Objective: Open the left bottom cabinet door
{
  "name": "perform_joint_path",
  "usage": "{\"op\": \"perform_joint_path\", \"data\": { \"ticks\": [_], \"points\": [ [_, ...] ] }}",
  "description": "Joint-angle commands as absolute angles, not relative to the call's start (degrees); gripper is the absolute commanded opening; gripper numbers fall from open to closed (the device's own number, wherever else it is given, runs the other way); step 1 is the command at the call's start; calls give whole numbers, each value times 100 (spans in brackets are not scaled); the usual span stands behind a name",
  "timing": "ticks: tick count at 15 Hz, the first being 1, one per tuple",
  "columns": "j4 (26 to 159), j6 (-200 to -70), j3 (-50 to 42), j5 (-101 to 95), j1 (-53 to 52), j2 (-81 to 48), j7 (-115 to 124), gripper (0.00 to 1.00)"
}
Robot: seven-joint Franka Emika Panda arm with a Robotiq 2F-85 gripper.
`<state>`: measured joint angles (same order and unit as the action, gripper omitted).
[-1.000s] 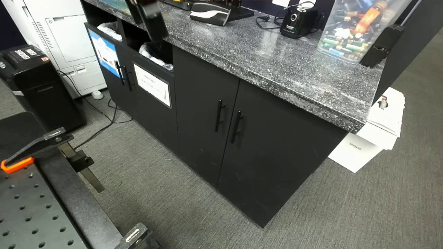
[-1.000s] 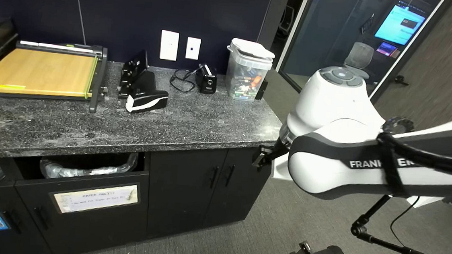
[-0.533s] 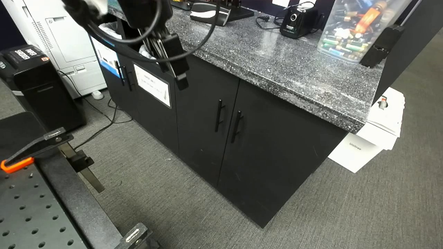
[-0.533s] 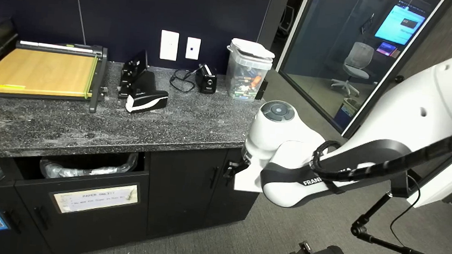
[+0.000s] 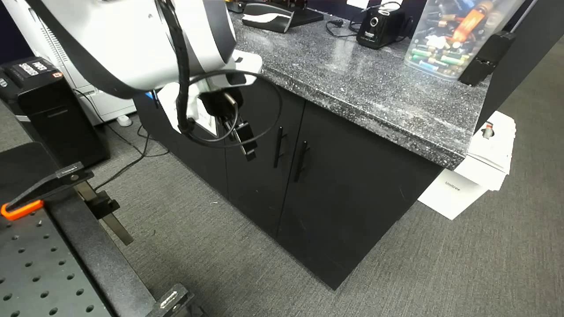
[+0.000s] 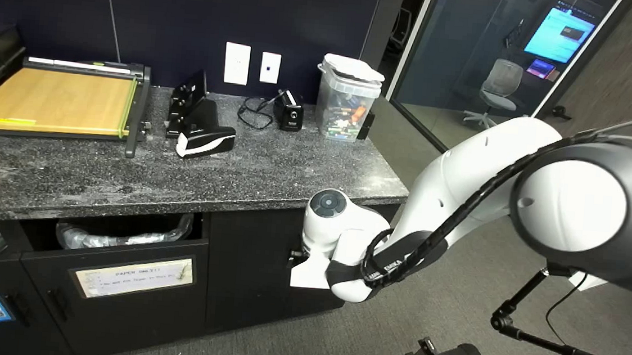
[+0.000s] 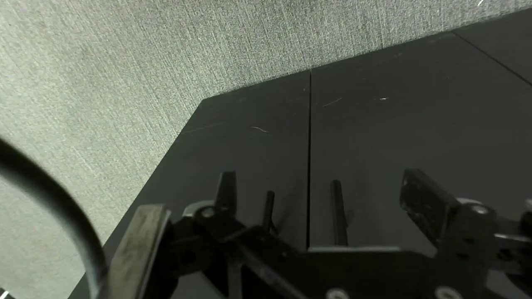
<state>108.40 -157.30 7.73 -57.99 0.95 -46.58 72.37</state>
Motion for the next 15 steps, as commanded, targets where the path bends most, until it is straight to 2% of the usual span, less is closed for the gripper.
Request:
{"op": "perform_joint_path", "data": {
  "ticks": [1,15],
  "points": [
    [9870,-16125,325,-6267,-361,-5587,7877,100],
    [7848,-16665,-986,-6588,-1327,-6922,9659,100]
  ]
}}
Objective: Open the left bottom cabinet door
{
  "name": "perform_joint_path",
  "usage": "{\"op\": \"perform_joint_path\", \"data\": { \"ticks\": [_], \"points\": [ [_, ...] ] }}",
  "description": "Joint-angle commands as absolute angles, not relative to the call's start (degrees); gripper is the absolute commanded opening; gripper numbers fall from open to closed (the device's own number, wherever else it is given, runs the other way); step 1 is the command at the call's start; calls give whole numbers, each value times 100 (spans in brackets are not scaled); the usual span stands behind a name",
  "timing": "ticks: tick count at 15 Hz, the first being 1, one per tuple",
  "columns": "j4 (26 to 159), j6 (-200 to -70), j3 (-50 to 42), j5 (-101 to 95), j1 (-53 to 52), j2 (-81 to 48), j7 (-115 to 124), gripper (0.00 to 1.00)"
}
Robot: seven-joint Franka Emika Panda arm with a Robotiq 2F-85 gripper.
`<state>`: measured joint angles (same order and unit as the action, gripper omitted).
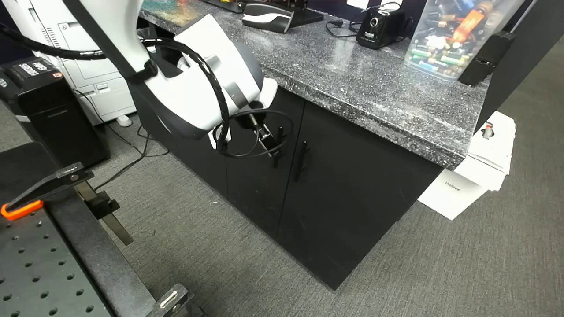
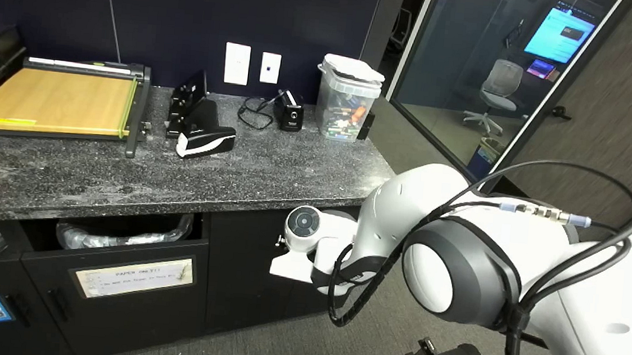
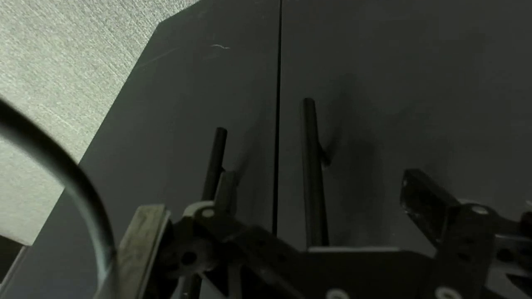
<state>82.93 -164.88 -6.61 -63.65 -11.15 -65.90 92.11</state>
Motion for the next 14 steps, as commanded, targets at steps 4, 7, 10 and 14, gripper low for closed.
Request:
{"op": "perform_joint_path", "data": {
  "ticks": [4,7,10,14],
  "points": [
    [7603,-16632,-1216,-6607,-1499,-7143,9889,71],
    [7489,-16656,-1414,-6649,-1638,-7262,10077,53],
    [7409,-16643,-1627,-6735,-1792,-7353,10281,30],
    [7779,-16694,-1607,-6759,-1839,-7088,10203,2]
  ]
}}
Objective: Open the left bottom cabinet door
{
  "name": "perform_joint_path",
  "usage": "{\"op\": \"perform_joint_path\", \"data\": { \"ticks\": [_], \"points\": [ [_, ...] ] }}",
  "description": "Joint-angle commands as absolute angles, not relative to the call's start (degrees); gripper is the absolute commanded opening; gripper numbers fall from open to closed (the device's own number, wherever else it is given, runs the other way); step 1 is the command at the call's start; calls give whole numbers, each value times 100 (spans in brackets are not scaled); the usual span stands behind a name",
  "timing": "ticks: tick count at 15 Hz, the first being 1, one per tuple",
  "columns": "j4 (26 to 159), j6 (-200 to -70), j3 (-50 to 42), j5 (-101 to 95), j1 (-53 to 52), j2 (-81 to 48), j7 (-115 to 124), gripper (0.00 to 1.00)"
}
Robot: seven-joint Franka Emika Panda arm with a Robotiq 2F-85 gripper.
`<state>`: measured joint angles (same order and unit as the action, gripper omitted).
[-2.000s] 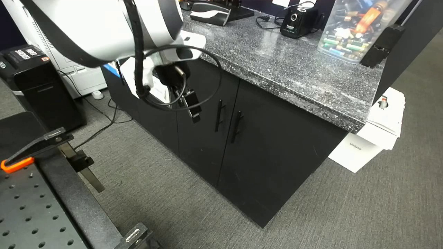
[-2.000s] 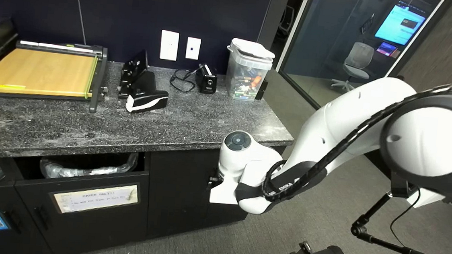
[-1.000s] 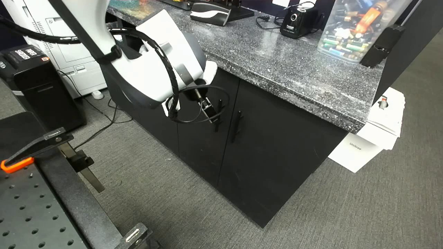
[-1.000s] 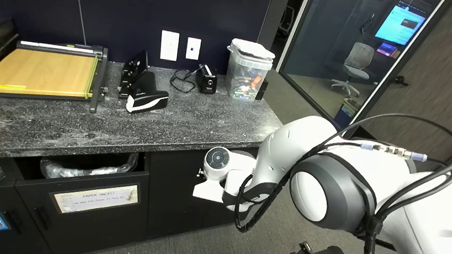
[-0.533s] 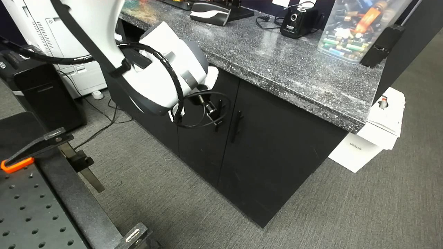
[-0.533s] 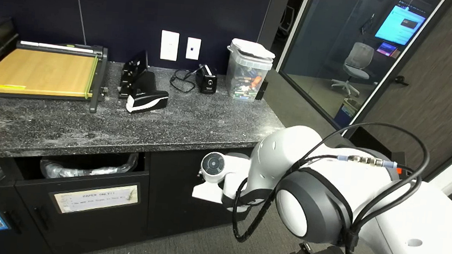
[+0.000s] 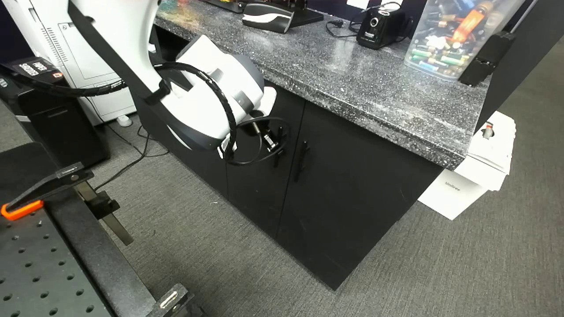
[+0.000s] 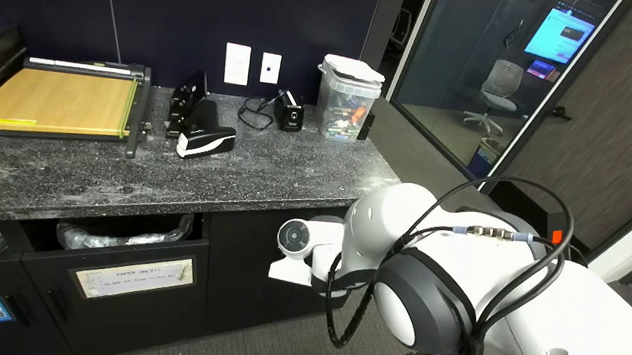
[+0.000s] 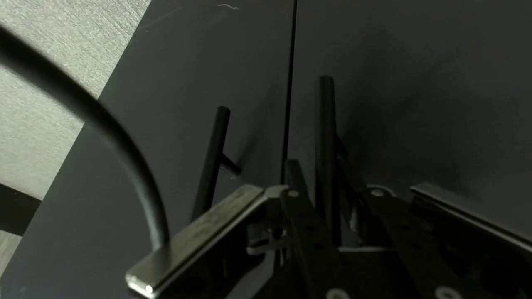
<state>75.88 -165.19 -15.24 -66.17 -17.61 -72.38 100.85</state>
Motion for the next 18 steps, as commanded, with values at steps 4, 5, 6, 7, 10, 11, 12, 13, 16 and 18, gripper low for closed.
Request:
{"op": "perform_joint_path", "data": {
  "ticks": [4,5,6,7,10,11,12,13,16,18],
  "points": [
    [8976,-16832,-533,-6457,-1027,-6038,8823,4],
    [9195,-16764,-221,-6530,-735,-5864,8553,4],
    [9410,-16646,139,-6533,-419,-5738,8247,4],
    [9634,-16519,503,-6500,-95,-5637,7916,4],
    [10350,-16143,1443,-6175,692,-5297,6857,4],
    [10619,-15966,1739,-6052,912,-5150,6564,4],
    [10904,-15742,2022,-5872,1089,-4980,6274,4],
    [11215,-15538,2322,-5656,1277,-4785,5986,4],
    [12062,-15087,2933,-4261,1386,-4134,4929,4],
    [12259,-14527,3320,-3319,1443,-3894,4186,4]
  ]
}}
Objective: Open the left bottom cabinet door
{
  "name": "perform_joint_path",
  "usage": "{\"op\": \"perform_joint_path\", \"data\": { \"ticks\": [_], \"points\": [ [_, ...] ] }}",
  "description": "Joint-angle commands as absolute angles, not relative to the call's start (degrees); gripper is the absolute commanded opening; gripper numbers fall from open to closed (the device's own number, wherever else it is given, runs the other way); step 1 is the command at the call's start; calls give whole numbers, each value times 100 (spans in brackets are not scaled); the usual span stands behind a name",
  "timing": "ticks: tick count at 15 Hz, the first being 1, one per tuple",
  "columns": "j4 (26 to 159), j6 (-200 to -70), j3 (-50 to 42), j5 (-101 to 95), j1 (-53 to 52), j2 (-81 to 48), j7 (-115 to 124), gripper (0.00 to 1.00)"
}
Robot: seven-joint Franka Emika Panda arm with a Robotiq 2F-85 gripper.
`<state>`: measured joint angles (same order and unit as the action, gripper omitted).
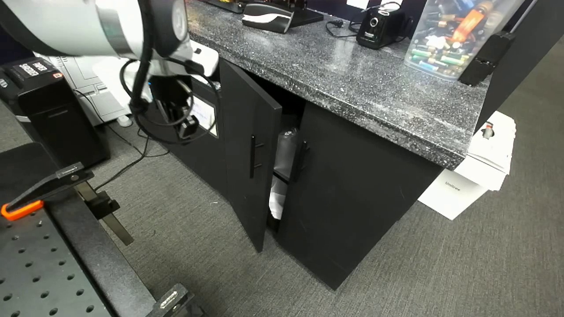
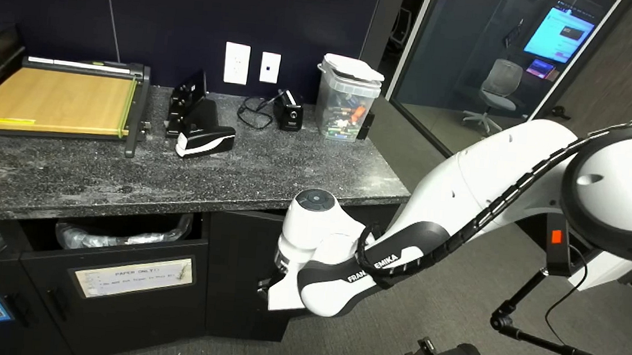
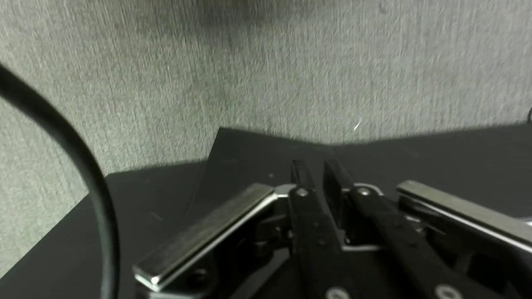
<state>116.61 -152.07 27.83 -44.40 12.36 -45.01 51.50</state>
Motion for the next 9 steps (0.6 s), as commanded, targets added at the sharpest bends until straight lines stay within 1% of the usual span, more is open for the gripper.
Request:
{"op": "perform_joint_path", "data": {
  "ticks": [1,3,4,5,6,7,9],
  "points": [
    [12288,-14182,3446,-2836,1437,-3778,3805,4],
    [12256,-13379,3514,-1886,1335,-3485,3064,4],
    [12196,-12953,3386,-1418,1174,-3323,2724,11],
    [12139,-12543,3135,-953,951,-3148,2380,40],
    [12072,-12125,2688,-496,553,-2940,2053,37],
    [12113,-12811,2361,-471,184,-3071,2138,13],
    [12088,-12371,2084,-188,-17,-2874,1842,27]
  ]
}}
